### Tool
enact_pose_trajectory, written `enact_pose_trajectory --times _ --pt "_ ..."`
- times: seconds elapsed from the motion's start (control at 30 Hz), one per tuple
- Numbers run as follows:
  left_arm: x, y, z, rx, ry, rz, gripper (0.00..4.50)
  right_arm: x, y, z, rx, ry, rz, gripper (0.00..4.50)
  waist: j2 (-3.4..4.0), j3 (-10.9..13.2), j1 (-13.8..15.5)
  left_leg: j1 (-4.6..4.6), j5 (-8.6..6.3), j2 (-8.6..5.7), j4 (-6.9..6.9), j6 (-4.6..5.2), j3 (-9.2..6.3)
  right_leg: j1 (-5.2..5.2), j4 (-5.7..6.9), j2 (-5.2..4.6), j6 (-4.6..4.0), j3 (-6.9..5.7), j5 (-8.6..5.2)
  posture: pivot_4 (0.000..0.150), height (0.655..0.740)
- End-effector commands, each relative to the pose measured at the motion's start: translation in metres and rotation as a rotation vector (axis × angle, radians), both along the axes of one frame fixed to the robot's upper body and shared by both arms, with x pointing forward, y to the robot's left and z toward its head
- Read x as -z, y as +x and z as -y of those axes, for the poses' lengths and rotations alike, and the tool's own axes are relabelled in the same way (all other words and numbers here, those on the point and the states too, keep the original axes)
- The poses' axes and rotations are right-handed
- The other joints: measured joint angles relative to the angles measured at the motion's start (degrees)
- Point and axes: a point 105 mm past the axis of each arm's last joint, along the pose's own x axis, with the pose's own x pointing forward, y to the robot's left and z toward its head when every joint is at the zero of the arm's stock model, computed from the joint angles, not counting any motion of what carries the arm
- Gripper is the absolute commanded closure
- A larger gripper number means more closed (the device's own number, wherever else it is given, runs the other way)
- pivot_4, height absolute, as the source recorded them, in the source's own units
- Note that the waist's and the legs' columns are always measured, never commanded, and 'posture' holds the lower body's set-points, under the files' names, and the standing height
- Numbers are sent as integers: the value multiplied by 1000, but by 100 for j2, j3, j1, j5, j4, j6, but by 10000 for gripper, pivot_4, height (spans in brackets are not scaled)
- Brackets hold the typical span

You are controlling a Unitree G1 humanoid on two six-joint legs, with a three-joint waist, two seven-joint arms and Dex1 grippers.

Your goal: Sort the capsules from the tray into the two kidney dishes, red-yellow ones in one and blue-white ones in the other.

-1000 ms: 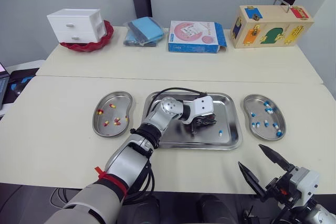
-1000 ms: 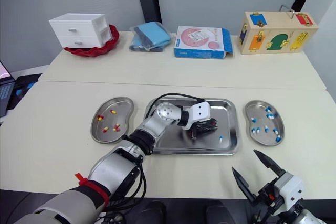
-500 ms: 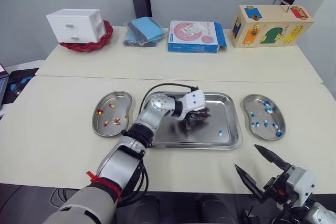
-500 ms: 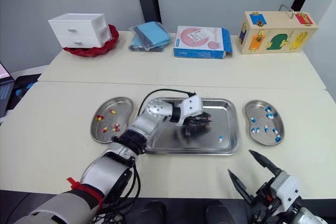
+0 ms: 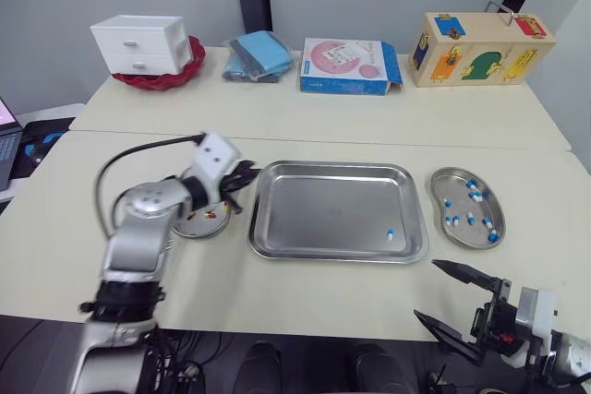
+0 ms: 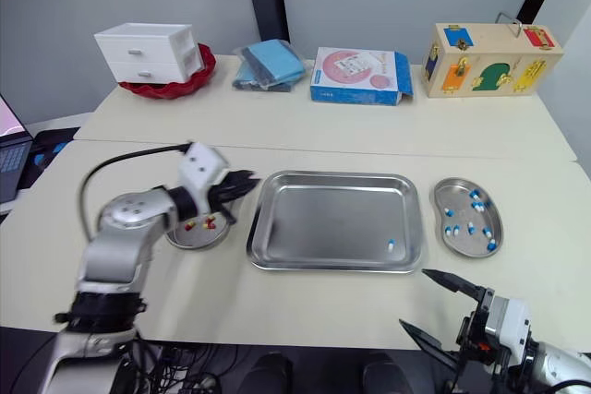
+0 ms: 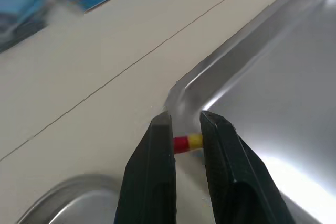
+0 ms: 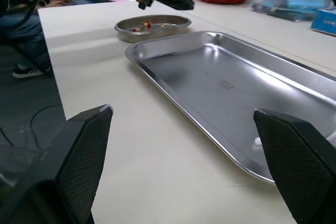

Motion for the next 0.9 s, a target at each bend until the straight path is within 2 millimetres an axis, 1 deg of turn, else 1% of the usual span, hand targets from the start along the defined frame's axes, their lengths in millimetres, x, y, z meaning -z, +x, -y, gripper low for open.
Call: enact_pose_trajectory --times 0.03,0.1,0.27,0.47,0.67,0.8,0.9 --pt "-17 -5 -18 -111 -10 76 38283 -8 4 0 -49 17 20 0 0 0 19 0 0 0 5 0 -4 1 3 0 0 -4 0 1500 7400" --pt "-14 -10 -32 -172 -8 77 38283 -9 10 0 -78 15 25 0 -1 0 6 0 0 -1 10 0 -4 2 8 0 0 -2 0 1500 7400" --pt "-6 -18 -43 -230 -6 67 38283 -12 22 3 -95 7 36 0 -2 1 -14 2 0 0 9 0 -2 -1 12 1 0 -1 0 1500 7400" --pt "-1 -18 -44 -245 -5 61 38283 -13 26 3 -96 8 40 0 -2 1 -8 2 0 0 9 0 -1 -1 12 1 1 -1 0 1500 7400" --pt "-1 -17 -44 -242 -2 59 38283 -14 26 2 -92 11 41 0 -2 1 -17 2 0 0 8 0 -1 -2 12 1 1 0 0 1500 7400" --pt "2 -15 -48 -253 14 36 38283 -13 23 3 -83 8 35 0 -2 1 -18 2 0 1 8 0 -1 -2 12 1 1 0 0 1500 7400" --pt "4 -13 -51 -262 25 17 31381 -12 22 3 -77 7 33 0 -2 1 -17 2 0 0 8 0 0 -2 12 1 1 0 0 1500 7400"
